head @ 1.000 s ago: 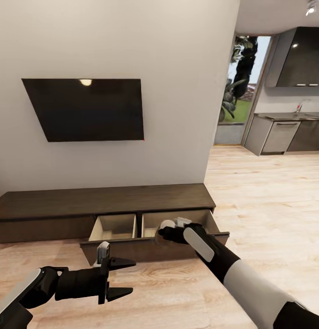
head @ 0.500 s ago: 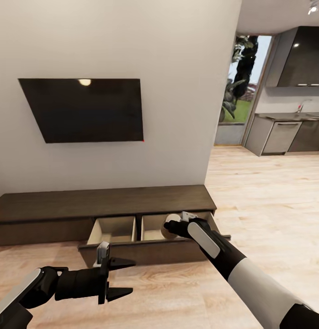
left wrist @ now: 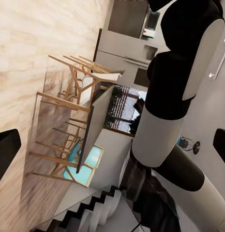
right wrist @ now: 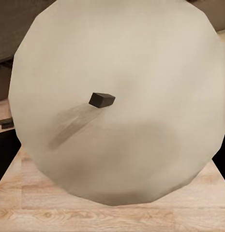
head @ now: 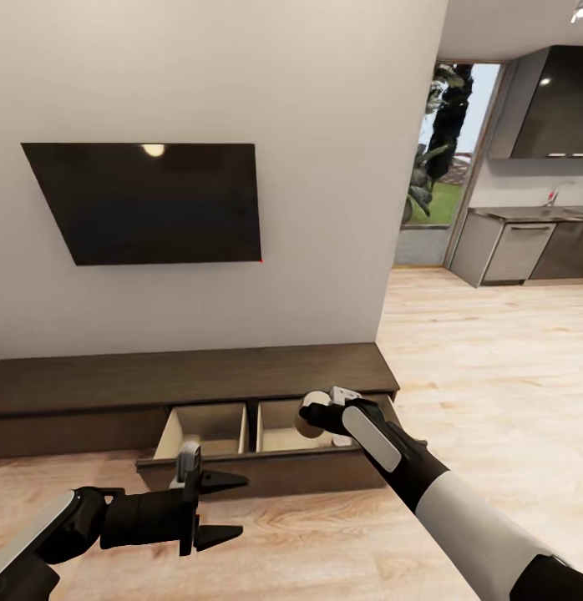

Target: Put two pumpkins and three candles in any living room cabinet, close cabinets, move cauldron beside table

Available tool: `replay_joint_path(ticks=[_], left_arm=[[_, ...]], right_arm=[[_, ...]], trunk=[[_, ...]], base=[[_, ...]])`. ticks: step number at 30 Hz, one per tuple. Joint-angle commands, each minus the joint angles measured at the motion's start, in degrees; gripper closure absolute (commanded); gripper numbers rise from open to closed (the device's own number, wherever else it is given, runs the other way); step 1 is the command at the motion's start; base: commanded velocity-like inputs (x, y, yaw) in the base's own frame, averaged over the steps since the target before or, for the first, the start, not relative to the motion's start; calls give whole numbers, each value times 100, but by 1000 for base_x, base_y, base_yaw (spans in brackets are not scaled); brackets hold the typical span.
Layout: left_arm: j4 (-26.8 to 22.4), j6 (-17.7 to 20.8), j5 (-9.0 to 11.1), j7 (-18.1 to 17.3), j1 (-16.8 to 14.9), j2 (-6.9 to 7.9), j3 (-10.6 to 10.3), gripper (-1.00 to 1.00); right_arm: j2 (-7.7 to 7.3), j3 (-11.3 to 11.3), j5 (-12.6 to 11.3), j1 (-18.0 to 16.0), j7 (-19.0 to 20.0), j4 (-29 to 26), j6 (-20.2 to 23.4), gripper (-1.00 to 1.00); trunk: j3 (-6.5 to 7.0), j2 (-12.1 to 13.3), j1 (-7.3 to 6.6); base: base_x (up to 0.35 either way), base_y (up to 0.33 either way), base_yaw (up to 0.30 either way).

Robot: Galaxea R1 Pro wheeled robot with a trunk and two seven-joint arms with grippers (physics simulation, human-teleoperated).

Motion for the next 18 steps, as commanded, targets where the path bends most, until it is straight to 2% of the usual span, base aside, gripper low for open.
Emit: replay_joint_path(ticks=[1,5,18], left_arm=[[-3,-3,61,52,-6,4,-5,-100],[-3,-3,61,52,-6,3,-5,-100],[-3,-6,61,52,-6,-3,-5,-100]], right_arm=[[-5,22,-52,-8,-51,-4,-6,100],[2,22,-47,-7,-51,16,-6,100],[5,22,-46,-8,-59,36,-6,100]], trunk=[[-8,-7,2],[-8,-7,2],[-8,-7,2]], base=[[71,0,0],[211,0,0],[297,1,0]])
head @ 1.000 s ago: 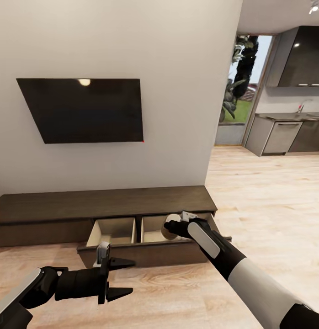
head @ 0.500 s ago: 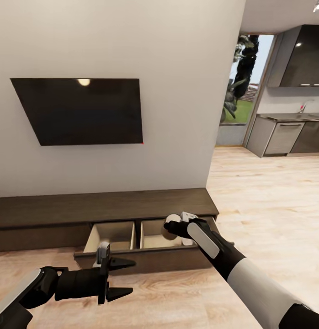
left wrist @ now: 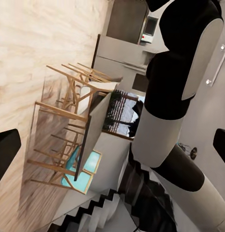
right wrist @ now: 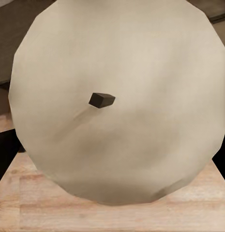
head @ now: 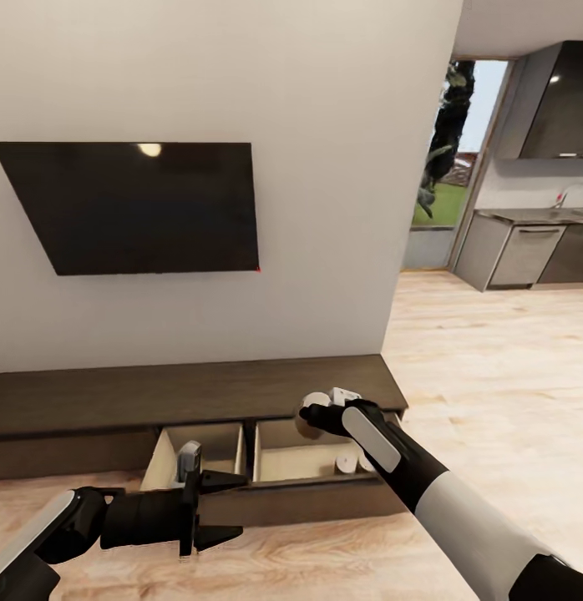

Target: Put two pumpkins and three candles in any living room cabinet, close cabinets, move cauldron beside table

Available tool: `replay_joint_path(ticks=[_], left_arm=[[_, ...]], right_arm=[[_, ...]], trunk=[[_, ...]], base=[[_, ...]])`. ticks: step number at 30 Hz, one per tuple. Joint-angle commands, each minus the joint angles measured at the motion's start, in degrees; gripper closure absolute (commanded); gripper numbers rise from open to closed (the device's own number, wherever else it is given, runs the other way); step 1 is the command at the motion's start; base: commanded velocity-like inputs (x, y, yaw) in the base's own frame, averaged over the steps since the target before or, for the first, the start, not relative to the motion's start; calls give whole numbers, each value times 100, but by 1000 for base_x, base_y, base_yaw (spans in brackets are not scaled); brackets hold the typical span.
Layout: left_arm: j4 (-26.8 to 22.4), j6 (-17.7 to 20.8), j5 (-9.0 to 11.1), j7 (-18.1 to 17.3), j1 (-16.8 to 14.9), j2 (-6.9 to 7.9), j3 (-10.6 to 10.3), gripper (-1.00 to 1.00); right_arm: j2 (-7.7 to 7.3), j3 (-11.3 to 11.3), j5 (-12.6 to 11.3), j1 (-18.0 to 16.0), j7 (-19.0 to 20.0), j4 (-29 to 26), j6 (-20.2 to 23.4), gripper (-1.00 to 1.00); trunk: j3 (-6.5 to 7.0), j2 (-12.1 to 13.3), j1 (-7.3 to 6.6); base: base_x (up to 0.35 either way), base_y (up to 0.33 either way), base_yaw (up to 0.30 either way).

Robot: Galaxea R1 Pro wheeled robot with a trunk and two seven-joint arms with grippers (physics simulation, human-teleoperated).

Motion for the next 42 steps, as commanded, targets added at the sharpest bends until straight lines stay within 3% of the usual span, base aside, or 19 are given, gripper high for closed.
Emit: replay_joint_path(ticks=[1,8,24,42], left_arm=[[-3,-2,61,52,-6,4,-5,-100],[-3,-5,61,52,-6,3,-7,-100],[-3,-1,61,52,-6,2,47,-100],[-3,-3,61,52,-6,2,39,-100]], right_arm=[[-6,21,-50,-8,-51,-10,-6,100],[-6,21,-50,-8,-51,-9,-6,100],[3,21,-45,-8,-59,0,-6,100],[-23,21,-41,-8,-16,-9,-32,100]], trunk=[[-8,-6,4],[-8,-6,4],[-8,-6,4],[-331,-728,399]], base=[[284,59,0],[231,125,0],[12,9,0],[0,0,0]])
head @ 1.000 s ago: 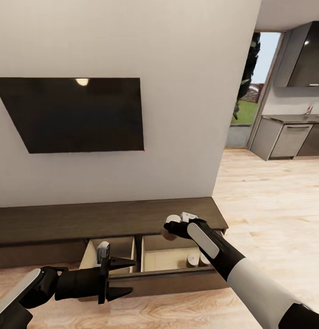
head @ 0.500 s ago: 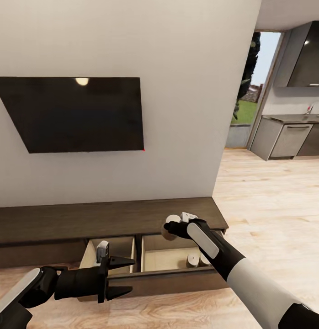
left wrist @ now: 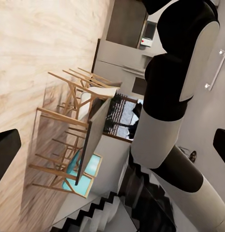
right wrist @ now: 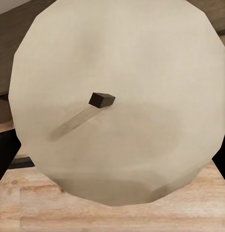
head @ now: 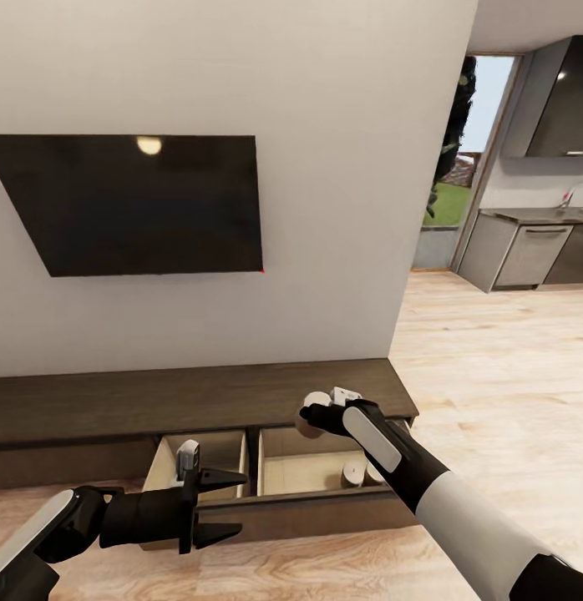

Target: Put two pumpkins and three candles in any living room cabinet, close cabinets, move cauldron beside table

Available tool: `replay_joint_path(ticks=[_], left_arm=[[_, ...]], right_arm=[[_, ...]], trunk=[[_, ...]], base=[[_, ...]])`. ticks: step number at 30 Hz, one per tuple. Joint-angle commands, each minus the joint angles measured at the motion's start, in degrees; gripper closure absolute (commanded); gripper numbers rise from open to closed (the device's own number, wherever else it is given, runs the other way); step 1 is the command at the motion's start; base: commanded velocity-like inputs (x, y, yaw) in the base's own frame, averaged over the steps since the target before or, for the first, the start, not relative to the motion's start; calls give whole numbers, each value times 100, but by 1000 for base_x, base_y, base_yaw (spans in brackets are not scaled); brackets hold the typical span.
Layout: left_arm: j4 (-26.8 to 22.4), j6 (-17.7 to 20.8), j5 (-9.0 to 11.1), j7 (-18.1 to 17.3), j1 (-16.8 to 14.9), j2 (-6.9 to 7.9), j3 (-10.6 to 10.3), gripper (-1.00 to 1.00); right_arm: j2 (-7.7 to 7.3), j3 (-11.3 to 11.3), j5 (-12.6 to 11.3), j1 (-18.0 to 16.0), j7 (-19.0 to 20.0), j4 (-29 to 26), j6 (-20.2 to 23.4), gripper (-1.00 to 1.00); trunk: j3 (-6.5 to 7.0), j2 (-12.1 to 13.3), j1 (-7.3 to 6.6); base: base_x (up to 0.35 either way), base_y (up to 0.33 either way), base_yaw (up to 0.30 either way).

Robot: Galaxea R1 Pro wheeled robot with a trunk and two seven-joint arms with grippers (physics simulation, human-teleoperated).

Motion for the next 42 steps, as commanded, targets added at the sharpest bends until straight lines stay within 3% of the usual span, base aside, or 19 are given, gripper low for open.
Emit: replay_joint_path(ticks=[1,7,11,42], left_arm=[[-3,-3,63,52,-6,4,-5,-100],[-3,-2,63,52,-6,7,-5,-100],[-3,-3,63,52,-6,6,2,-100],[-3,-9,63,52,-6,4,-5,-100]], right_arm=[[-6,22,-52,-8,-50,-9,-6,100],[-4,22,-52,-8,-50,-6,-6,100],[1,22,-52,-8,-50,-3,-6,100],[27,51,-34,-8,-47,0,29,100]], trunk=[[-26,-47,23],[-133,-288,155],[-133,-288,155],[-690,-1531,836]], base=[[0,0,0],[0,0,0],[0,0,0],[0,0,0]])
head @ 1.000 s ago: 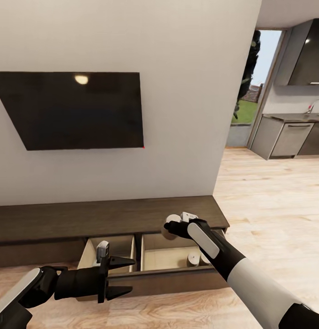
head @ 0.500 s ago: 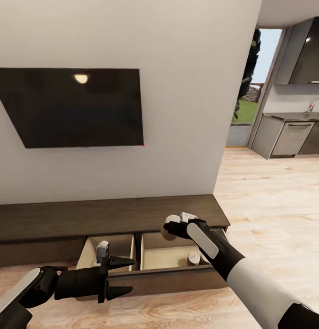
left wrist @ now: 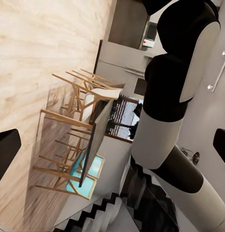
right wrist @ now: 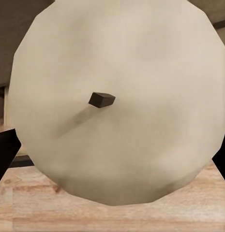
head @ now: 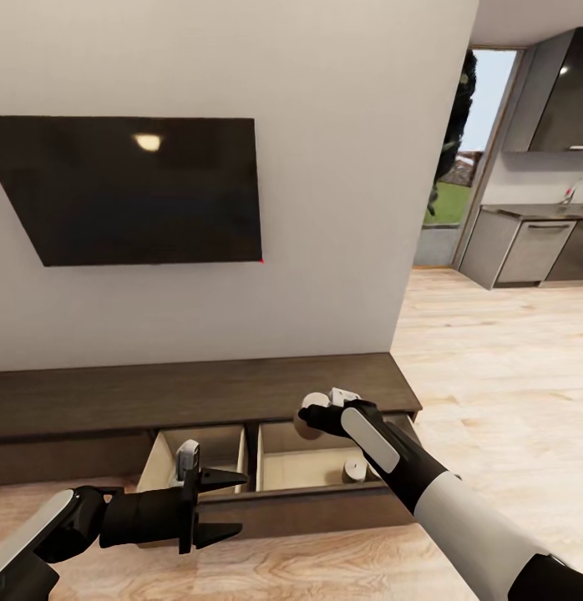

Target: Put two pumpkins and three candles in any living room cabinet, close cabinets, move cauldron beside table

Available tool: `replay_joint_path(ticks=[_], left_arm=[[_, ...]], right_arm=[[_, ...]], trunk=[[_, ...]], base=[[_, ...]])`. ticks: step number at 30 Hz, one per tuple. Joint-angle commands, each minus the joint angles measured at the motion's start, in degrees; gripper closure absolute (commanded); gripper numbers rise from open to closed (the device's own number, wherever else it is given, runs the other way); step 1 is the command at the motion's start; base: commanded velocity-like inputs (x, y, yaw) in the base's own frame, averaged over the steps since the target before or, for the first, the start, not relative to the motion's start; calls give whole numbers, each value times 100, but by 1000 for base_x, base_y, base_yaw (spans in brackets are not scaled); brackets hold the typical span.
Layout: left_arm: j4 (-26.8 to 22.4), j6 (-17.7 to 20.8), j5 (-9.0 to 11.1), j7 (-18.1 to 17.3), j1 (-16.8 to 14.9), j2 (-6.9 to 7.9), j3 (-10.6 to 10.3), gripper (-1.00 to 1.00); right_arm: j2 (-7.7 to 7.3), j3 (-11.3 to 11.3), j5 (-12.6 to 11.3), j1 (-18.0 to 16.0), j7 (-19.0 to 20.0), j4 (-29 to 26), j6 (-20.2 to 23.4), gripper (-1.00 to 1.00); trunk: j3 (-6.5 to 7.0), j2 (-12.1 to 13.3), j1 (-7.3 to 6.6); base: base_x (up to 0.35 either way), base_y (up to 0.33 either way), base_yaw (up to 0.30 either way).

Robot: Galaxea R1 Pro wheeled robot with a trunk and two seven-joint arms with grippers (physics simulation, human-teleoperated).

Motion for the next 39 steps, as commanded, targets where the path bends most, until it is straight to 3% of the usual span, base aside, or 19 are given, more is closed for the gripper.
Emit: replay_joint_path(ticks=[1,5,10,13,20,24,29,39], left_arm=[[-3,-4,63,52,-6,4,-5,-100],[-3,-4,63,52,-6,4,-5,-100],[-3,-4,63,52,-6,4,-5,-100],[-3,-5,63,52,-6,4,-5,-100],[-3,-12,63,52,-6,-5,-5,-100],[-3,-13,63,52,-6,-5,-5,-100],[-3,-13,63,52,-6,-5,-5,-100],[-3,-13,63,52,-6,-5,-5,-100]], right_arm=[[-6,24,-50,-8,-50,-5,-6,100],[-5,35,-57,-8,-79,145,-2,100],[6,50,-30,-3,-29,1200,-68,100],[44,55,-19,-6,-19,1420,-148,100],[73,82,59,0,-10,1497,-445,100],[141,88,249,1,38,1497,-549,100],[263,89,626,1,416,1569,-713,100],[293,89,722,-4,526,1571,-753,100]], trunk=[[-25,-46,23],[-96,-206,111],[-186,-407,220],[-240,-527,286],[-366,-808,440],[-438,-968,528],[-527,-1169,638],[-707,-1570,857]], base=[[0,0,0],[0,0,0],[0,0,0],[0,0,0],[0,0,0],[0,0,0],[0,0,0],[0,0,0]])
